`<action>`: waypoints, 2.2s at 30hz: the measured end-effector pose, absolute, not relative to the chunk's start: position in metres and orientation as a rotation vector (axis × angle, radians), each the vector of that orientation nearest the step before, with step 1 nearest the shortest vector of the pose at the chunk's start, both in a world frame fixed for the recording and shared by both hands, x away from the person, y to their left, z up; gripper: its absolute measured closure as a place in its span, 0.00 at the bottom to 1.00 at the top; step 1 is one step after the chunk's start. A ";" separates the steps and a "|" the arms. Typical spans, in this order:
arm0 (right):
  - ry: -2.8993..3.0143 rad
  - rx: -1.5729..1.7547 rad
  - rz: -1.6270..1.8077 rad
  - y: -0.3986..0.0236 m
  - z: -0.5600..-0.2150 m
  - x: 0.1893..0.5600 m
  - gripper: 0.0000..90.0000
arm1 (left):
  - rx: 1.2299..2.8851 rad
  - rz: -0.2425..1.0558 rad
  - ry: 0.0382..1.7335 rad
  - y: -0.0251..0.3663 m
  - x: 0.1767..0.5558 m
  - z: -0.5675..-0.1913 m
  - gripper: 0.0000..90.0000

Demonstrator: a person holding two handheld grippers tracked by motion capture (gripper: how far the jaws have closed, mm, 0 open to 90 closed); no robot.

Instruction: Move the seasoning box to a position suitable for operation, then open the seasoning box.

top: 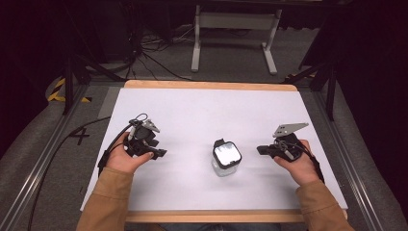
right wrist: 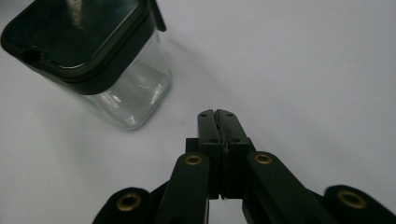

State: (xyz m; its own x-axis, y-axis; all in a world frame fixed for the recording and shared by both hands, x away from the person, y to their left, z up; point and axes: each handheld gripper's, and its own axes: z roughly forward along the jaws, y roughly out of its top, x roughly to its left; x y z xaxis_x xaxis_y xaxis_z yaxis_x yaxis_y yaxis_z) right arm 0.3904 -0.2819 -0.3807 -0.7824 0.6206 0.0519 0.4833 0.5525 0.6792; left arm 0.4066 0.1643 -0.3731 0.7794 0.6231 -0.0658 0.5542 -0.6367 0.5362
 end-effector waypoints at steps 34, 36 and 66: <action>2.773 0.739 1.007 -0.220 -0.406 0.369 1.00 | 2.416 0.168 0.841 0.160 0.406 -0.372 0.54; 2.775 0.724 0.989 -0.217 -0.407 0.367 1.00 | 2.417 0.166 0.840 0.159 0.406 -0.372 0.54; 2.697 0.702 1.119 -0.231 -0.339 0.392 1.00 | 2.315 0.167 0.844 0.174 0.401 -0.361 0.52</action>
State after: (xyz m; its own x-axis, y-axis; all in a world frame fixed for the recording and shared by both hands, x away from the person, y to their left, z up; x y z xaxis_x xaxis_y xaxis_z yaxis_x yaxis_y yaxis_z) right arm 0.3925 -0.2312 -0.3389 -0.8815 0.4696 0.0494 0.3666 0.6147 0.6984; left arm 0.4013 0.1740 -0.3605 0.7836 0.6133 -0.0996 0.5289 -0.5742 0.6250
